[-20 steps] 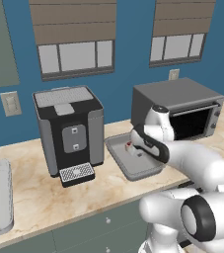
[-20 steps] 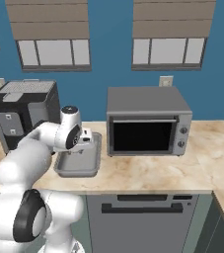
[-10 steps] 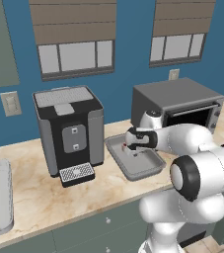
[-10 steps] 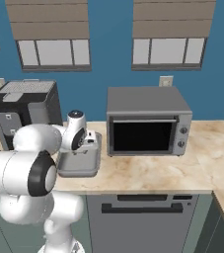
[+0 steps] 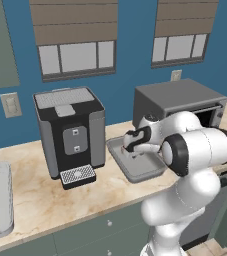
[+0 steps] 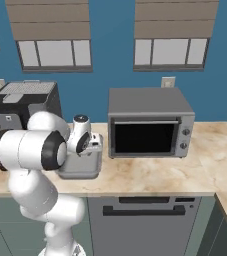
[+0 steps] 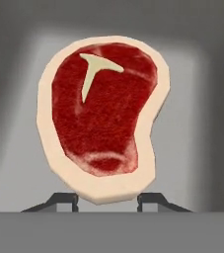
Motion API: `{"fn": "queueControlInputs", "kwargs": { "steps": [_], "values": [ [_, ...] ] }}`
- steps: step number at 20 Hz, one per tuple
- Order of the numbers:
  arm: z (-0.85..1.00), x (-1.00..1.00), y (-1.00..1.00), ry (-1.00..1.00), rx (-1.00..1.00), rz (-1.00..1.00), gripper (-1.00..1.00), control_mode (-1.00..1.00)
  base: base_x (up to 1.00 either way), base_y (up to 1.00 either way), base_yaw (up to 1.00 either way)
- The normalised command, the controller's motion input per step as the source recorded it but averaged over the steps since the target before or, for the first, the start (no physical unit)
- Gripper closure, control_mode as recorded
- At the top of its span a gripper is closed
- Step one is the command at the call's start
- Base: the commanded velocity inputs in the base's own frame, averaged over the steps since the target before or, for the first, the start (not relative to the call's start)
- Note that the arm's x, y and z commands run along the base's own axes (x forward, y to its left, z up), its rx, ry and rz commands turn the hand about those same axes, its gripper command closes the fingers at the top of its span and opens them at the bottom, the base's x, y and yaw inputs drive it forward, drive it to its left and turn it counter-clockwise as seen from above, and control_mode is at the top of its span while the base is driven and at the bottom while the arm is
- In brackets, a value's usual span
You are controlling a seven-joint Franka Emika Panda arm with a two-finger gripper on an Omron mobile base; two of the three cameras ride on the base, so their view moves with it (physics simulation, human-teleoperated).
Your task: Place one lemon and one steak in each tupperware on the nearby counter, to pack two identical lunches.
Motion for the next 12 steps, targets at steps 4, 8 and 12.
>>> {"fn": "queueControlInputs", "kwargs": {
  "steps": [4, 8, 12],
  "values": [
    [-0.12, 0.09, 0.14, 0.0, 0.0, 0.0, -1.0, -1.0, 0.0, 0.0, 0.0],
    [0.07, -0.31, 0.11, 0.0, 0.0, 0.0, -1.0, -1.0, 0.0, 0.0, 0.0],
    [0.68, -0.84, -0.01, 0.0, 0.0, 0.0, -1.0, -1.0, 0.0, 0.0, 0.0]
  ]
}}
